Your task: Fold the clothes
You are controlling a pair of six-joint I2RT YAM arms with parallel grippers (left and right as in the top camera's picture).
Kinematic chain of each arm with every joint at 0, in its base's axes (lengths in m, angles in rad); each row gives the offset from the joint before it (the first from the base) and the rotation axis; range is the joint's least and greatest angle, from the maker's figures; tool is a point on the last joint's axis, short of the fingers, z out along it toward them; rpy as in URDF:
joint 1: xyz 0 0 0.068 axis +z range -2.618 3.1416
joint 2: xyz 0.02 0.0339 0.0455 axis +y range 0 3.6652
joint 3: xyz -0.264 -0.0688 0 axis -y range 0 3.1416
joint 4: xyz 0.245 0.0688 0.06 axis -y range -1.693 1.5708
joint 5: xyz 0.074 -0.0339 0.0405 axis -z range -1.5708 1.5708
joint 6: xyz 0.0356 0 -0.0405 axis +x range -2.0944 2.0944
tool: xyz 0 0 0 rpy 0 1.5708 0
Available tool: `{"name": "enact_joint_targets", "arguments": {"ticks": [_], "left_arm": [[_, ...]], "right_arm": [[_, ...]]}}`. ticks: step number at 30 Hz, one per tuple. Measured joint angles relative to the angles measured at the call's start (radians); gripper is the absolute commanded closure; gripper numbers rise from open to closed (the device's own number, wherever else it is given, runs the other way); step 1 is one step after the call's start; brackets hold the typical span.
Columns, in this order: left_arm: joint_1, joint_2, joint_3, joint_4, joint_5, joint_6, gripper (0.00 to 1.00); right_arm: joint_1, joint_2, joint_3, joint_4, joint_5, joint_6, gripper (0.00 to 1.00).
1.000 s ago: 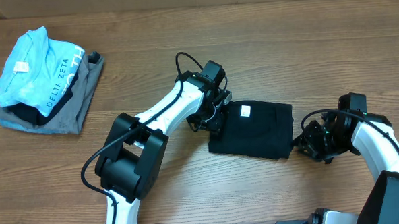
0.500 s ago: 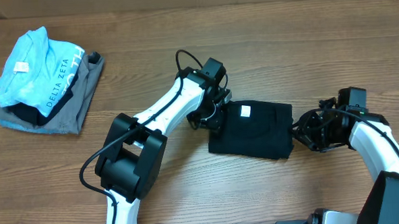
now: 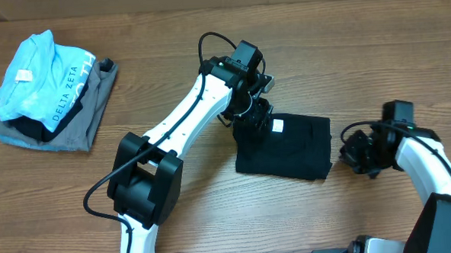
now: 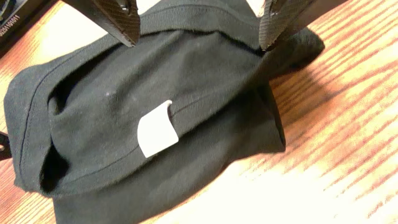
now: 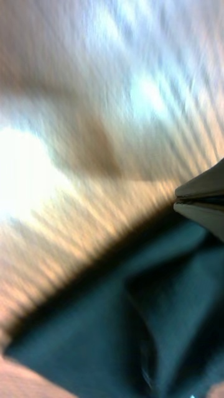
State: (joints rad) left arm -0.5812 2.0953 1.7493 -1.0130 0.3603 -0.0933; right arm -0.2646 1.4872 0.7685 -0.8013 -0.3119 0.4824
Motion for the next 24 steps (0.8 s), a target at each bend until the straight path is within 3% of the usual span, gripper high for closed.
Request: {"name": "enact_joint_targets", "arguments": {"ticks": [4, 6, 13, 17, 21, 24], "left_arm": [[0.0, 0.0, -0.003, 0.059, -0.002, 0.025, 0.31], [0.0, 0.0, -0.004, 0.093, -0.014, 0.034, 0.31], [-0.003, 0.038, -0.004, 0.172, -0.019, 0.113, 0.34], [-0.029, 0.069, -0.007, 0.177, -0.018, 0.199, 0.44], [-0.08, 0.07, -0.009, 0.182, -0.051, 0.271, 0.65], [-0.111, 0.07, -0.009, 0.18, -0.077, 0.309, 0.7]], "right_arm": [[-0.051, 0.0, 0.0, -0.024, 0.0, 0.011, 0.95], [-0.056, 0.0, 0.0, -0.022, -0.026, -0.003, 0.89], [-0.056, -0.009, 0.0, -0.03, -0.112, -0.06, 0.88], [-0.056, -0.01, 0.0, -0.029, -0.129, -0.074, 0.88], [-0.056, -0.01, 0.0, -0.029, -0.133, -0.079, 0.87], [-0.056, -0.01, 0.0, -0.029, -0.132, -0.084, 0.88]]}}
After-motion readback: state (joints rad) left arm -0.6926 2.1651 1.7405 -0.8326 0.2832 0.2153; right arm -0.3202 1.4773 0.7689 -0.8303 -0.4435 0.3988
